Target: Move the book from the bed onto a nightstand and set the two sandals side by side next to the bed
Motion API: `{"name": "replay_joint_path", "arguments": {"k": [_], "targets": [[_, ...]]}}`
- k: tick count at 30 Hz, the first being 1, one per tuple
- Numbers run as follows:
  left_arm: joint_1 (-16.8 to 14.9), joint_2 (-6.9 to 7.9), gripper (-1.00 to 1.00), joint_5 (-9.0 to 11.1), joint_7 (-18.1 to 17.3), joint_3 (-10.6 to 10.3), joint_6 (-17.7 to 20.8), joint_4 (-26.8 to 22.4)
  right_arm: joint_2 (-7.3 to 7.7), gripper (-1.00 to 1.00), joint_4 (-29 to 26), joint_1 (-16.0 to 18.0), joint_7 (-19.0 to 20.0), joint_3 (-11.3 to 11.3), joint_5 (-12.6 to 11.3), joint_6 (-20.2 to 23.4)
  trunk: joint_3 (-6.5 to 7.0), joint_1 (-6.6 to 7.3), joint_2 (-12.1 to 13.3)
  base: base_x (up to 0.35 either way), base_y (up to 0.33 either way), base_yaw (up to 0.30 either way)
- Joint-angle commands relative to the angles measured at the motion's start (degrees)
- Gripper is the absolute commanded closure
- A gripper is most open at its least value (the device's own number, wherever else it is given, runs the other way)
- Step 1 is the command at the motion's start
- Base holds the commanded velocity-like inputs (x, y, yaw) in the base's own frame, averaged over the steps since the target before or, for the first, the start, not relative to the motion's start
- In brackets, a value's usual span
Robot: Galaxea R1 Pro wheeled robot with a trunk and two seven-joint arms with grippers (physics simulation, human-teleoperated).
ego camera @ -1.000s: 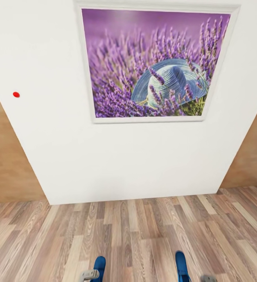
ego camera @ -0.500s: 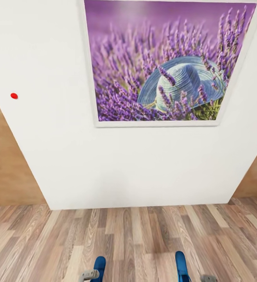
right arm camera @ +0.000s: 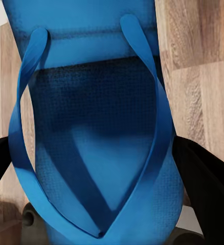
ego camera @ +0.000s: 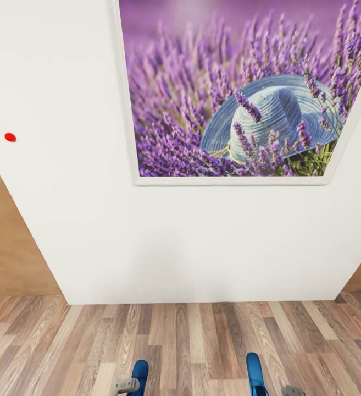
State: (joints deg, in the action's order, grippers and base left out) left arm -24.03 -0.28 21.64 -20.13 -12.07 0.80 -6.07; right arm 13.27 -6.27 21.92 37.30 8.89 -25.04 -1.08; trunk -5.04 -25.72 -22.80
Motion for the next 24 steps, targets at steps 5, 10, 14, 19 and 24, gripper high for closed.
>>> {"name": "replay_joint_path", "arguments": {"k": [5,10,14,19,24], "targets": [[-0.05,0.02,1.0,0.6,-0.11,-0.41,0.08,0.0,0.05,1.0,0.03,0.06,0.15,0.42,-0.53,-0.1,-0.12,-0.06,-0.12,0.307,0.0,0.0],[-0.05,0.02,1.0,0.6,-0.12,-0.41,0.08,0.0,0.02,1.0,0.03,0.06,0.14,0.42,-0.52,-0.12,-0.12,-0.06,-0.12,0.306,0.0,0.0],[-0.05,0.02,1.0,0.6,-0.13,-0.41,0.08,0.0,0.02,1.0,0.03,0.06,0.14,0.42,-0.51,-0.1,-0.12,-0.06,-0.12,0.306,0.0,0.0],[-0.05,0.02,1.0,0.6,-0.13,-0.43,0.08,0.0,0.0,1.0,0.03,0.06,0.14,0.42,-0.52,-0.09,-0.12,-0.06,-0.12,0.305,0.0,0.0],[-0.05,0.02,1.0,0.57,-0.14,-0.44,0.08,0.0,0.01,1.0,0.03,0.06,0.14,0.42,-0.53,-0.08,-0.12,-0.06,-0.12,0.243,0.0,0.0]]}}
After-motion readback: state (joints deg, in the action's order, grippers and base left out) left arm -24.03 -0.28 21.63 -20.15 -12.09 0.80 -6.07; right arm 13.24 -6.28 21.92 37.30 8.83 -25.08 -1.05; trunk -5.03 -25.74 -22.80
